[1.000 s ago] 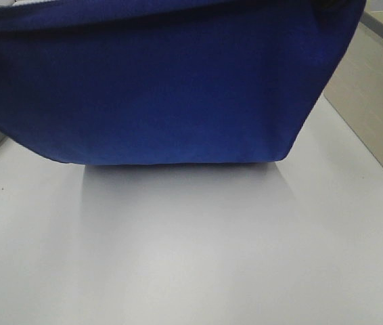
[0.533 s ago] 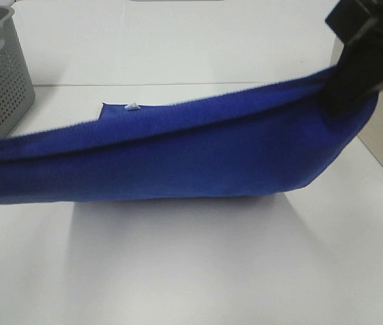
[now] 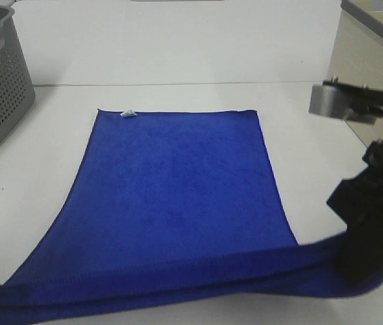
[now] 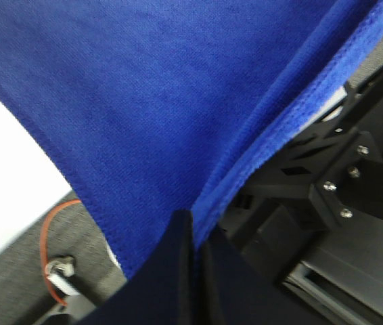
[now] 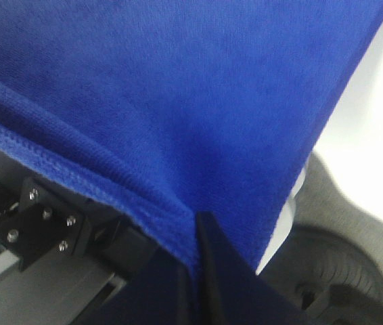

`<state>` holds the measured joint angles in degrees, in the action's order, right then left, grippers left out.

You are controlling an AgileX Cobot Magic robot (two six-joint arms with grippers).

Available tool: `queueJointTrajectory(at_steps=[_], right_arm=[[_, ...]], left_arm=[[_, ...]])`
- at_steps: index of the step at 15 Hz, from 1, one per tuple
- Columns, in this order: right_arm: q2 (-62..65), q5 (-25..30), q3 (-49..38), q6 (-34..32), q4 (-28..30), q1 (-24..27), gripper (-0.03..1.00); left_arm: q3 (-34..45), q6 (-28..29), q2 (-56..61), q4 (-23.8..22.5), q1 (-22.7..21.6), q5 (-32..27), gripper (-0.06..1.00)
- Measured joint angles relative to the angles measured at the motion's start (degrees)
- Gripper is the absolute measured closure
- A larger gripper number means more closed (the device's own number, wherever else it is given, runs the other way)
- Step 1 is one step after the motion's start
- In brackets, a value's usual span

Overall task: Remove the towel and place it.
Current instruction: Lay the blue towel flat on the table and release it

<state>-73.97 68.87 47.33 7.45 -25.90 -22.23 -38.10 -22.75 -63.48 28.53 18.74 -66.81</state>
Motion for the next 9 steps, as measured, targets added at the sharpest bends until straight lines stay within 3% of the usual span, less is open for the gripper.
queueJointTrajectory(at_steps=[4, 9], right_arm=[[0.11, -0.11, -8.82, 0.0, -1.55, 0.17, 0.95], [0.11, -0.8, -13.29, 0.29, -3.55, 0.29, 0.95]], left_arm=[[6.93, 0.29, 0.0, 7.51, 0.0, -0.34, 0.94], [9.34, 4.35, 0.0, 8.54, -0.06, -0.34, 0.94]])
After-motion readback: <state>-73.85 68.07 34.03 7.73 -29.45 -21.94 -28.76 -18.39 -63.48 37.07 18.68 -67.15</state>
